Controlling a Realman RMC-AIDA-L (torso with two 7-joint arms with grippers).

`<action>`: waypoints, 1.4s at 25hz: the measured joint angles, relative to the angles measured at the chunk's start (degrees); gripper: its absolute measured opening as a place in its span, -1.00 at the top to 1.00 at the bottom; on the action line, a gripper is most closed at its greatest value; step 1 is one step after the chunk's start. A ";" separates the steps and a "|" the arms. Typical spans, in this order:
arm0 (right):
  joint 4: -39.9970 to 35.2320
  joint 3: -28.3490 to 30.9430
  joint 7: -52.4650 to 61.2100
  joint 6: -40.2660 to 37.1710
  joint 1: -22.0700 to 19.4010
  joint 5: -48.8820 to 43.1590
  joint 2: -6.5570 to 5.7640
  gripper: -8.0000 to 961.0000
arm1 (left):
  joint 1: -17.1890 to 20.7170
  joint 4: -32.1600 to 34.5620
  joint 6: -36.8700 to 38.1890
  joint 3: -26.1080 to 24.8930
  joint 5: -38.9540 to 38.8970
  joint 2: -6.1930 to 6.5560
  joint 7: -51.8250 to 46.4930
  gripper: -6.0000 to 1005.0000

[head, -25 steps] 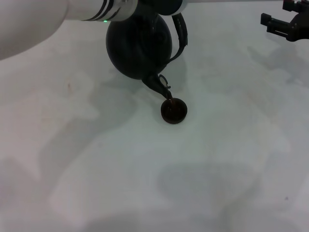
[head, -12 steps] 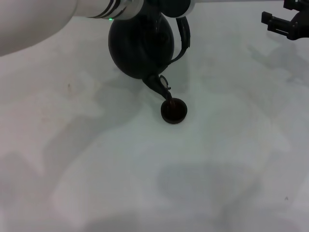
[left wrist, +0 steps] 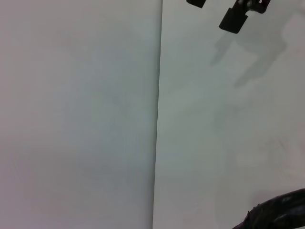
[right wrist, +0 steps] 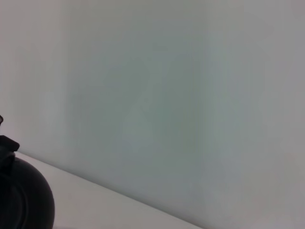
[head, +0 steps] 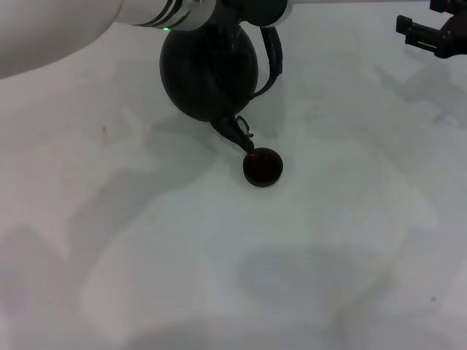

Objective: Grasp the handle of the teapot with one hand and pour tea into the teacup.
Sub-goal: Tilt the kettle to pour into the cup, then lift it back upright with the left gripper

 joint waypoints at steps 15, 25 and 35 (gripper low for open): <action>1.49 0.58 -0.26 -0.32 1.48 -0.09 -0.18 -0.63 | -0.15 -0.07 -0.39 -0.20 0.00 0.09 0.00 0.79; 1.49 0.62 -0.26 -0.97 1.53 -0.35 -0.18 -0.63 | 0.18 0.30 -0.53 -0.44 -0.02 -0.12 -0.77 0.79; 1.57 0.61 0.21 -1.39 1.92 -0.58 -0.62 -0.63 | 8.12 8.93 -1.84 -0.82 -0.18 -0.35 -7.33 0.79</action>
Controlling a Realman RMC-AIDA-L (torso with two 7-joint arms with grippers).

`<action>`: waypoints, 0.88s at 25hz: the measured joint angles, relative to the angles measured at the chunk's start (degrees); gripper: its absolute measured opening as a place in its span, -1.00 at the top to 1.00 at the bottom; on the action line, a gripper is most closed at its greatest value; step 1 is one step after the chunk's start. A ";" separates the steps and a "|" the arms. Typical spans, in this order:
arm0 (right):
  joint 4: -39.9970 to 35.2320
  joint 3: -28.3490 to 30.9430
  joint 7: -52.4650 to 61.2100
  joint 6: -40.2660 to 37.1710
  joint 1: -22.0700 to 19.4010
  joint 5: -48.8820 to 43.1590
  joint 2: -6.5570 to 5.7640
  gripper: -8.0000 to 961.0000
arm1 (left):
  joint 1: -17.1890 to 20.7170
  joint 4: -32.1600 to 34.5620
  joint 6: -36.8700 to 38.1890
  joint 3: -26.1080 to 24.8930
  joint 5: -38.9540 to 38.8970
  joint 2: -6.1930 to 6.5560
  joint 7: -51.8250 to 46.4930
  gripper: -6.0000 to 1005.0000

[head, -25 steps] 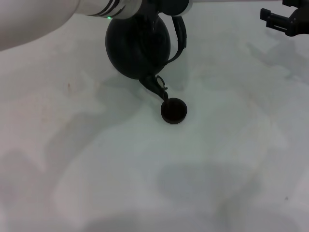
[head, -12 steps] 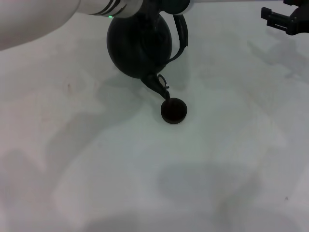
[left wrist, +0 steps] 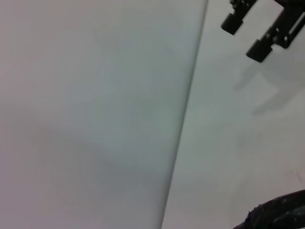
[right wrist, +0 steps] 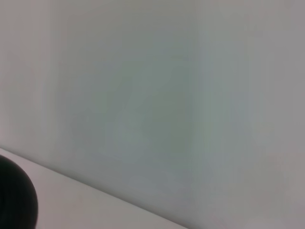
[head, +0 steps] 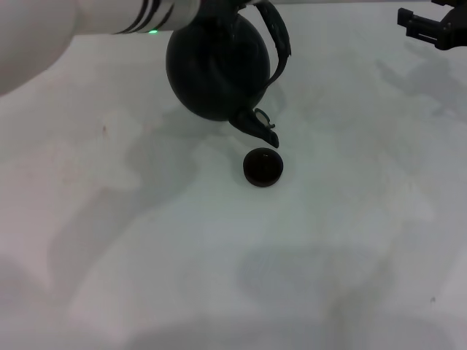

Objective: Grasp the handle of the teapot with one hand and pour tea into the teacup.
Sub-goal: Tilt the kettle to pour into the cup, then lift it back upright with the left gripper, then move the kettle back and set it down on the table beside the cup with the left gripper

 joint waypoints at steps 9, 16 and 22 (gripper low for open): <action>-0.08 0.00 1.41 0.14 0.14 -0.13 -0.86 -0.63 | 12.94 10.36 -0.14 -2.36 -0.05 0.00 -5.05 0.79; -0.09 -0.30 2.28 0.24 0.13 -0.26 -1.89 -0.63 | 23.89 14.63 -6.54 -4.17 -0.13 0.00 -6.72 0.79; -0.08 -0.27 2.35 0.10 -0.08 -0.97 -2.03 -0.63 | 29.29 14.40 -16.23 -4.65 -0.99 0.00 -11.82 0.79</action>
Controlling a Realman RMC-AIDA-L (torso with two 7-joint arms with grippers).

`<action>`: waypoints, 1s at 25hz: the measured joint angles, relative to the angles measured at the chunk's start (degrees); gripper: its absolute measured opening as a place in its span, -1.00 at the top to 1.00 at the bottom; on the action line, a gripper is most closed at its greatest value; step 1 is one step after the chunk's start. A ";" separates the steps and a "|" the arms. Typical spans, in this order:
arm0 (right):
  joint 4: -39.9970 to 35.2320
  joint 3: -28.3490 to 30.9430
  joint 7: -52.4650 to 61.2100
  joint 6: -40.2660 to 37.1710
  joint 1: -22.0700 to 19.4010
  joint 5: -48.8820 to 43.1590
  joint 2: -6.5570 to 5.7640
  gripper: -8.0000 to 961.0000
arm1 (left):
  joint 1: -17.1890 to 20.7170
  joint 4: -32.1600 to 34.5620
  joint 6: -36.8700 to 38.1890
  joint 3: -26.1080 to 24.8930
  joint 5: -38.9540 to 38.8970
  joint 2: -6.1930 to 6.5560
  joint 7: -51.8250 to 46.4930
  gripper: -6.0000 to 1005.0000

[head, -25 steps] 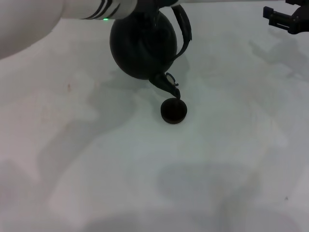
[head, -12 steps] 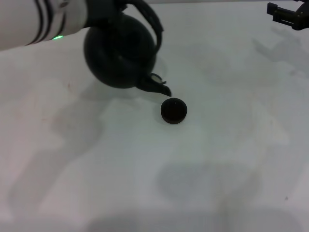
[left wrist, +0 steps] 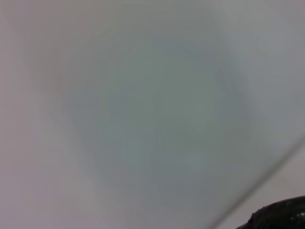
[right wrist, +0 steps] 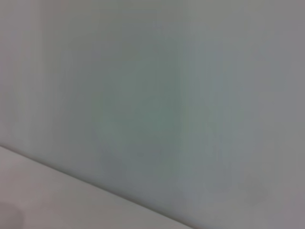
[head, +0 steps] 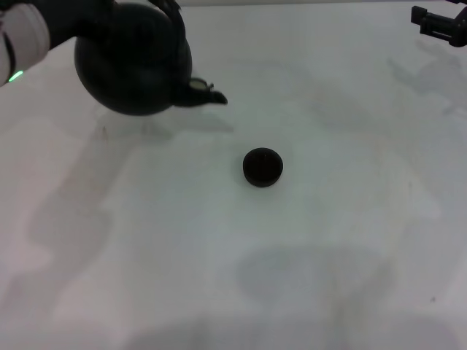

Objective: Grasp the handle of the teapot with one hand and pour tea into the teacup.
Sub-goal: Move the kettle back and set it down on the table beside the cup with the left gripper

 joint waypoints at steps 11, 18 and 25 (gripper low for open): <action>0.58 0.21 0.38 0.14 -0.87 -1.49 -0.25 -0.63 | 2.07 -11.10 -14.75 -5.26 -34.46 0.46 12.55 0.80; 0.63 -0.14 0.71 0.15 -0.88 -1.51 -0.39 -0.63 | 0.99 -19.94 -13.48 -8.20 -64.19 0.48 33.91 0.80; 0.69 -0.01 0.77 0.01 -0.71 -2.90 -0.04 -0.63 | -0.35 -29.93 -2.11 -14.56 -86.47 0.23 52.40 0.80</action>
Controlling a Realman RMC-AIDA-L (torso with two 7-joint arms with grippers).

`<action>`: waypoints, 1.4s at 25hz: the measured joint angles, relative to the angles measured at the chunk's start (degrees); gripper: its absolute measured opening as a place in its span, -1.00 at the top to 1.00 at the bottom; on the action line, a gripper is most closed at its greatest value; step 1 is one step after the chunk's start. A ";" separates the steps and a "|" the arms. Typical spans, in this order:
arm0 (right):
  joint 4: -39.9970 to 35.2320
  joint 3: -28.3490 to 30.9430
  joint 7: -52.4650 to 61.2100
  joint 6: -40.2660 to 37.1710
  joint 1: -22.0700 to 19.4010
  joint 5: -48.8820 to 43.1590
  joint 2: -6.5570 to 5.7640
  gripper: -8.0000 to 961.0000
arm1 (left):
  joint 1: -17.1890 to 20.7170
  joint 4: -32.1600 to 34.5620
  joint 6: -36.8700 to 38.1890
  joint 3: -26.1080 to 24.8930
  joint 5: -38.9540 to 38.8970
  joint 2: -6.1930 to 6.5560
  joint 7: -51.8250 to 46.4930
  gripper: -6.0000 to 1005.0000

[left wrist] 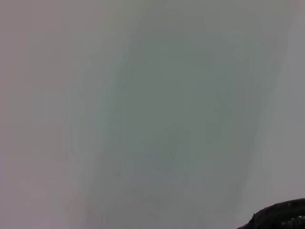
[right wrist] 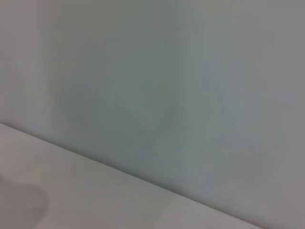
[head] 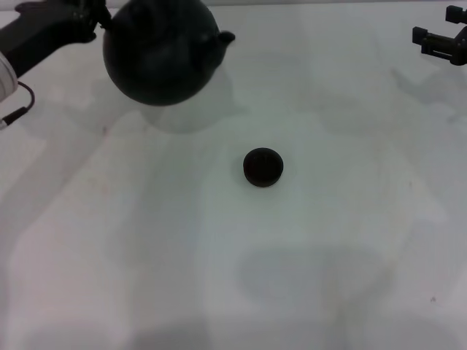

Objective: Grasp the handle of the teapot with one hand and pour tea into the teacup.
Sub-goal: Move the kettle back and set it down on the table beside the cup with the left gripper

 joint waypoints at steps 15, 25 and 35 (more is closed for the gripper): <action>0.87 -0.19 0.11 -0.35 0.37 -0.04 0.05 -0.63 | 0.22 -12.85 3.90 -1.68 -10.92 -0.05 13.56 0.79; 1.46 -0.16 0.05 -0.73 1.20 -0.08 0.20 -0.63 | -0.53 -12.92 2.40 -1.76 -7.83 0.20 13.41 0.80; 1.46 -0.16 -0.02 -0.73 1.11 -0.12 0.23 -0.63 | -1.92 -15.46 1.67 -2.09 -7.57 0.33 13.82 0.79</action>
